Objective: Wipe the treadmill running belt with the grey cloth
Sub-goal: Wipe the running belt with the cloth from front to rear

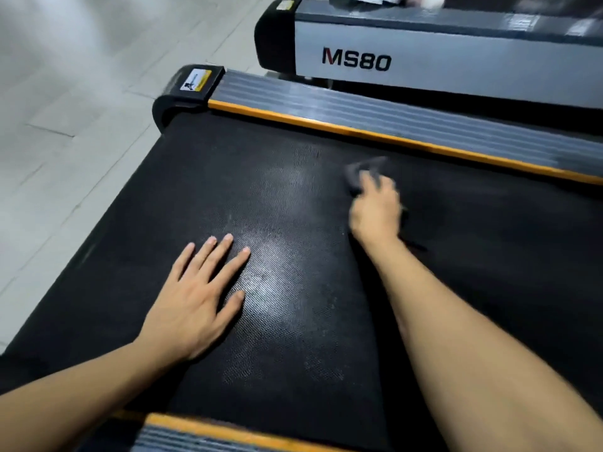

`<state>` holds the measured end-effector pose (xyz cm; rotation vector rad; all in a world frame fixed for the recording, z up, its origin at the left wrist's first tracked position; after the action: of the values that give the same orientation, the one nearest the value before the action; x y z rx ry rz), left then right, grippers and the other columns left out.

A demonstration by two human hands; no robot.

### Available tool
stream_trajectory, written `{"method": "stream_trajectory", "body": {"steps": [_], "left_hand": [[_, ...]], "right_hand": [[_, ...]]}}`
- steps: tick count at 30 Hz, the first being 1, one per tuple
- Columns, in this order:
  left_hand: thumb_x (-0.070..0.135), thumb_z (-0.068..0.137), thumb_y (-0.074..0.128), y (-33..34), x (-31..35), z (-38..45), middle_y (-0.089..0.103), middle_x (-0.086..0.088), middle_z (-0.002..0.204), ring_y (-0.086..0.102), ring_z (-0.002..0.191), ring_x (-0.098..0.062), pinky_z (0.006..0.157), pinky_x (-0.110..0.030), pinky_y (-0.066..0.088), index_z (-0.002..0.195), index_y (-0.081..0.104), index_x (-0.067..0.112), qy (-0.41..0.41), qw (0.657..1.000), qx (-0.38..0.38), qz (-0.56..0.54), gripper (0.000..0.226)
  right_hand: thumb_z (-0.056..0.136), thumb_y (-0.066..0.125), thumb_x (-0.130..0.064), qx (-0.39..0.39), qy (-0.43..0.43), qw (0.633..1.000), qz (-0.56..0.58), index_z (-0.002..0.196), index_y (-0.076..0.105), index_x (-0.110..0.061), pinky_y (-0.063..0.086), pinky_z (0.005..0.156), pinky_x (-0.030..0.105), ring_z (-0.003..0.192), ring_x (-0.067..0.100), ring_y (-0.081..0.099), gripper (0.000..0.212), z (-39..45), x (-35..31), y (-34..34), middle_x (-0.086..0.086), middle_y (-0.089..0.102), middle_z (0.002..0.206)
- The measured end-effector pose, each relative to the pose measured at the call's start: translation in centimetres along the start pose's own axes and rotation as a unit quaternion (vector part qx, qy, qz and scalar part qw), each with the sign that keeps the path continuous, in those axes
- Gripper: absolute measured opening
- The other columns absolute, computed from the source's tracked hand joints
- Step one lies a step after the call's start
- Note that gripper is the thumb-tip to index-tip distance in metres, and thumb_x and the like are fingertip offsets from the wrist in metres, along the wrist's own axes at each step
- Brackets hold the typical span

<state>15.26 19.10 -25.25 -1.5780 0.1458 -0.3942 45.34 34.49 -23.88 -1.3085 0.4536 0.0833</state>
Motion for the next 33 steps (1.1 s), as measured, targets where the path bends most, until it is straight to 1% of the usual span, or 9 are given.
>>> {"method": "stream_trajectory", "body": {"steps": [2, 6, 10, 15, 18, 21, 24, 28, 33], "left_hand": [[0.055, 0.101, 0.027, 0.2, 0.1, 0.0, 0.021, -0.001, 0.168, 0.014, 0.157, -0.020, 0.126, -0.049, 0.015, 0.160, 0.023, 0.033, -0.002, 1.000, -0.001, -0.005, 0.063], [0.053, 0.101, 0.028, 0.3, 0.0, 0.1, 0.024, -0.001, 0.167, 0.014, 0.157, -0.018, 0.127, -0.047, 0.013, 0.158, 0.029, 0.034, 0.004, 1.000, 0.010, -0.022, 0.060], [0.053, 0.100, 0.028, 0.0, -0.2, 0.1, 0.024, 0.000, 0.168, 0.014, 0.156, -0.018, 0.127, -0.045, 0.011, 0.158, 0.028, 0.036, -0.002, 1.000, 0.007, -0.026, 0.060], [0.053, 0.100, 0.028, 0.0, -0.2, -0.1, 0.025, -0.001, 0.167, 0.017, 0.156, -0.020, 0.127, -0.045, 0.010, 0.158, 0.029, 0.035, 0.000, 1.000, 0.009, -0.026, 0.061], [0.053, 0.100, 0.028, 0.0, -0.2, 0.0, 0.026, -0.002, 0.167, 0.017, 0.156, -0.020, 0.127, -0.045, 0.011, 0.158, 0.030, 0.034, -0.004, 1.000, 0.014, -0.022, 0.061], [0.052, 0.100, 0.028, -0.1, -0.1, -0.1, 0.027, -0.001, 0.166, 0.019, 0.156, -0.020, 0.127, -0.046, 0.012, 0.157, 0.031, 0.034, -0.009, 1.000, 0.020, -0.020, 0.060], [0.052, 0.101, 0.026, 0.0, -0.1, 0.0, 0.027, -0.001, 0.166, 0.018, 0.156, -0.020, 0.127, -0.046, 0.012, 0.157, 0.031, 0.034, -0.011, 1.000, 0.019, -0.020, 0.060], [0.049, 0.101, 0.027, 0.1, -0.2, 0.2, 0.030, -0.003, 0.165, 0.020, 0.155, -0.021, 0.127, -0.045, 0.013, 0.155, 0.034, 0.030, -0.010, 1.000, 0.018, -0.020, 0.058], [0.048, 0.100, 0.029, -0.2, -0.3, 0.1, 0.031, -0.004, 0.164, 0.023, 0.154, -0.023, 0.127, -0.044, 0.012, 0.155, 0.036, 0.029, -0.008, 0.999, 0.018, -0.029, 0.059]], "right_hand": [[0.077, 0.046, -0.021, -0.040, -0.110, 0.993, 0.031, 0.129, 0.059, -0.017, 0.049, 0.084, 0.044, 0.103, 0.041, 0.057, 0.054, -2.6, -9.1, 3.1, 0.018, 0.055, 0.126], [0.091, 0.052, -0.017, -0.121, -0.203, 0.970, 0.049, 0.147, 0.043, -0.023, 0.035, 0.107, 0.043, 0.129, 0.034, 0.043, 0.057, -6.5, -20.2, 6.9, 0.015, 0.039, 0.149], [0.089, 0.055, -0.015, -0.112, -0.182, 0.976, 0.043, 0.148, 0.043, -0.024, 0.034, 0.109, 0.041, 0.131, 0.035, 0.043, 0.060, -5.9, -14.8, 5.3, 0.016, 0.037, 0.152], [0.091, 0.051, -0.012, -0.016, -0.021, 1.000, 0.017, 0.146, 0.047, -0.021, 0.042, 0.105, 0.046, 0.127, 0.040, 0.046, 0.056, -4.3, 1.7, -0.4, 0.019, 0.039, 0.150], [0.098, 0.047, -0.017, 0.006, 0.052, 0.999, 0.011, 0.150, 0.039, -0.020, 0.036, 0.110, 0.050, 0.135, 0.038, 0.037, 0.053, -5.6, 7.0, -3.2, 0.018, 0.032, 0.154], [0.090, 0.049, -0.017, 0.018, 0.050, 0.999, -0.008, 0.145, 0.047, -0.018, 0.039, 0.104, 0.049, 0.127, 0.041, 0.044, 0.055, -6.1, 4.3, -2.7, 0.021, 0.038, 0.148], [0.077, 0.047, -0.019, -0.038, -0.083, 0.995, 0.049, 0.137, 0.058, -0.016, 0.042, 0.101, 0.045, 0.118, 0.044, 0.052, 0.061, -7.2, -6.2, 1.0, 0.025, 0.048, 0.141], [0.090, 0.054, -0.015, -0.124, -0.218, 0.965, 0.078, 0.146, 0.048, -0.022, 0.031, 0.114, 0.044, 0.136, 0.036, 0.039, 0.056, -10.9, -17.8, 4.8, 0.019, 0.036, 0.153], [0.085, 0.055, -0.011, -0.112, -0.196, 0.972, 0.062, 0.145, 0.049, -0.023, 0.034, 0.115, 0.041, 0.136, 0.035, 0.042, 0.062, -9.9, -9.1, 2.1, 0.017, 0.039, 0.153]]}}
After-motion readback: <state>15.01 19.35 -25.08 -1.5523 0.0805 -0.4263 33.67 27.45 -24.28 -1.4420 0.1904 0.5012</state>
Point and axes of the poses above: each hand's wrist, its own z-axis towards the middle knuckle, its own y-axis out of the palm, x = y × z, the point moved 10 cm from there along z, towards the middle knuckle
